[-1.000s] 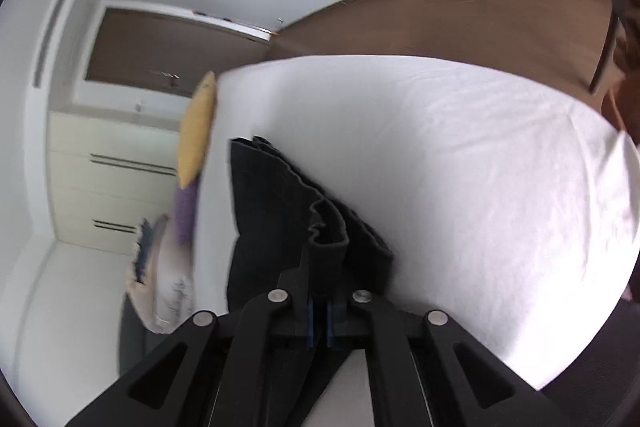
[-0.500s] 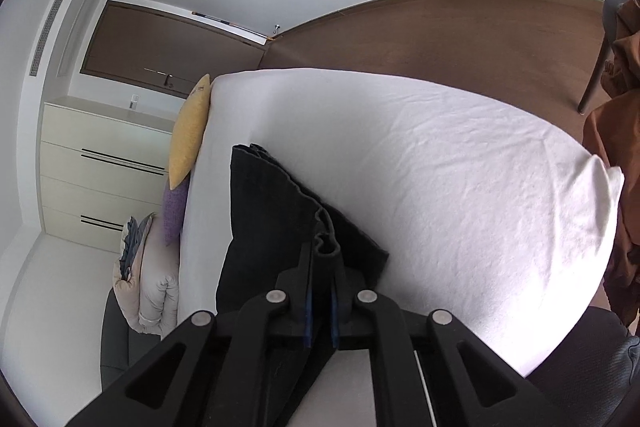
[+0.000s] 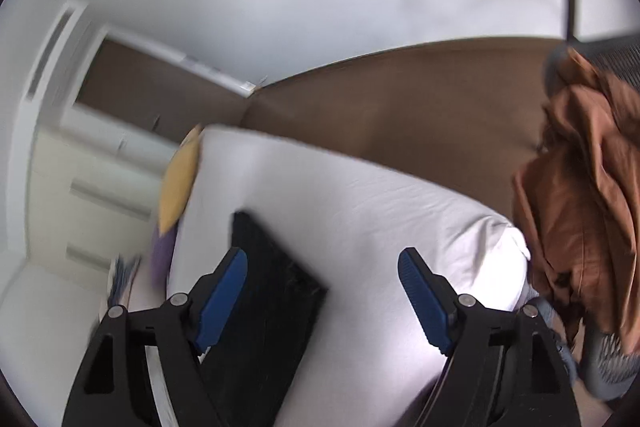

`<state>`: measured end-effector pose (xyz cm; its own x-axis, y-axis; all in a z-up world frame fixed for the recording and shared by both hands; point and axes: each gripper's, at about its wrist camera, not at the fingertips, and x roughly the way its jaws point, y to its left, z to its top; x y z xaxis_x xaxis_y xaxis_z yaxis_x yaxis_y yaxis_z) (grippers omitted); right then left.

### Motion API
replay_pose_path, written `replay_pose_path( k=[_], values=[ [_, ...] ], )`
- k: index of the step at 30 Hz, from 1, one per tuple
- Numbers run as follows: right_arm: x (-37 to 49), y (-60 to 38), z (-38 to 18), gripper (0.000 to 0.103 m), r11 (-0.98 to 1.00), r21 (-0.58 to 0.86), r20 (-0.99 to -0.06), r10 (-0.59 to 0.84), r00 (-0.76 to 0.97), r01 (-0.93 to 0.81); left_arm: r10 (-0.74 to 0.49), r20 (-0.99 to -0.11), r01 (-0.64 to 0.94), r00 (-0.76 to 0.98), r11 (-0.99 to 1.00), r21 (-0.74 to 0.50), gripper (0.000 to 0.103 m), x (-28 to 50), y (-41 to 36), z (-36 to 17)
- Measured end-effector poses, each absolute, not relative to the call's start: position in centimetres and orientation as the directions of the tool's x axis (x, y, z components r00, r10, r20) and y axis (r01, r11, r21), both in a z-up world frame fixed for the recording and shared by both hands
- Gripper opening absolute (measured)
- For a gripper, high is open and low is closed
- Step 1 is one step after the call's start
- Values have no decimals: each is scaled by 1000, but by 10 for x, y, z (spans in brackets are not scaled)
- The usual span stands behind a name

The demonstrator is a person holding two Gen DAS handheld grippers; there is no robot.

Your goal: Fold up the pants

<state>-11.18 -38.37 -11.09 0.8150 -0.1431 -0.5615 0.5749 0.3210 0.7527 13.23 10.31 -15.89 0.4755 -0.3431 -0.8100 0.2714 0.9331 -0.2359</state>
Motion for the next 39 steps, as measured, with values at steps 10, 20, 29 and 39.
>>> replay_pose_path(
  k=[10,20,29,39],
  values=[
    [47,-183,-114,47,542,827,-481,542,689,151,-330,-807,287,489,935,-209,8,119,105,-157],
    [14,-276,-185,0,407,816,-555,349,755,411,-366,-784,340,501,916,-210,8,127,72,-109],
    [-16,-324,-127,6,449,784,-540,151,828,429,-468,-788,529,399,820,-219,8,190,-65,-111],
    [170,-202,-182,10,475,834,-532,559,636,280,-536,-768,493,351,803,-335,8,219,-64,-156]
  ],
)
